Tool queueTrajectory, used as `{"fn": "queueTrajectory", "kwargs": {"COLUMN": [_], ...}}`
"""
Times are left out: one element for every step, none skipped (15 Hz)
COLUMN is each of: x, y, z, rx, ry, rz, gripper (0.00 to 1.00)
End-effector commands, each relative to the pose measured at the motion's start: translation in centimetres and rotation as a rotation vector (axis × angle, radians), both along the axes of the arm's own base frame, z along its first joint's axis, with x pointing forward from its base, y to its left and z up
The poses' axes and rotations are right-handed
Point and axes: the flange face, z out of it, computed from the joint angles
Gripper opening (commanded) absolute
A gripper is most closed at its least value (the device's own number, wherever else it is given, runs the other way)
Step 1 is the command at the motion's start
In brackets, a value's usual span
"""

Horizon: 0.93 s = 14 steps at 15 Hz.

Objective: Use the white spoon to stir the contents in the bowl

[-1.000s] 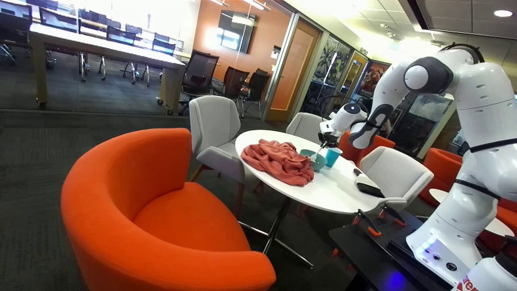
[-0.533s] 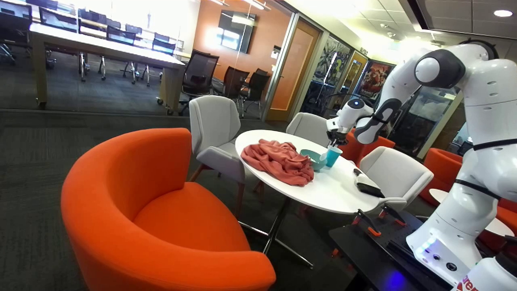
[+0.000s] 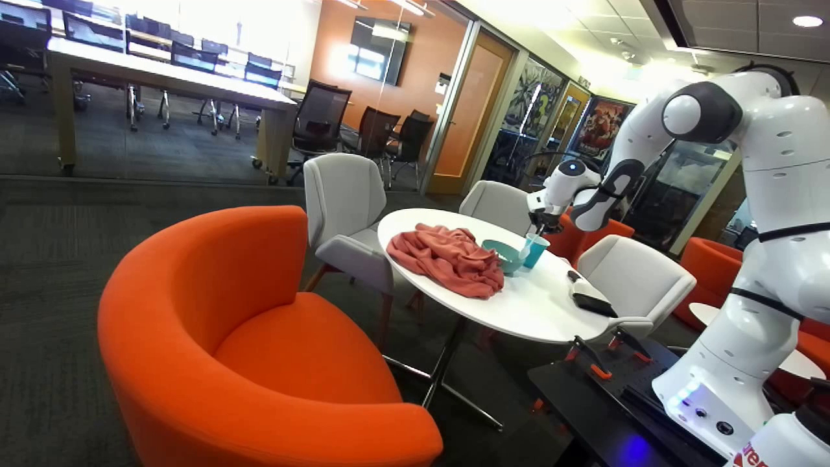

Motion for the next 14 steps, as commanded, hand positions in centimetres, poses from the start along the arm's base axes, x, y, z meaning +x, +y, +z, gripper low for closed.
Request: {"fn": "queueTrajectory", "kwargs": {"x": [0.8,1.0,1.1,1.4,1.5,1.7,1.8,2.0,2.2,2.4,2.6,2.8,3.0,3.2], "y": [-0.6,-0.7,-0.7,-0.6,-0.5,-0.4,-0.3,-0.2,-0.1,-0.1,-0.1,0.0,0.0,0.1], "z": [-0.2,-0.5,-0.7,-1.0,-1.2,-1.5,-1.7,-1.9,-2.3,-2.7,-3.1,-3.4,-3.8,-4.2], "rx": [-0.012,-0.012,-0.011,-0.006,0.001,0.011,0.02,0.024,0.023,0.021,0.016,0.009,0.002,-0.003], "ry": [-0.037,-0.044,-0.051,-0.065,-0.077,-0.092,-0.1,-0.11,-0.112,-0.113,-0.114,-0.115,-0.118,-0.12], "rz": [0.003,0.007,0.01,0.013,0.02,0.023,0.024,0.023,0.024,0.022,0.021,0.022,0.023,0.024], "gripper": [0.03,0.03,0.03,0.03,0.03,0.03,0.03,0.03,0.03,0.03,0.03,0.03,0.03,0.03]}}
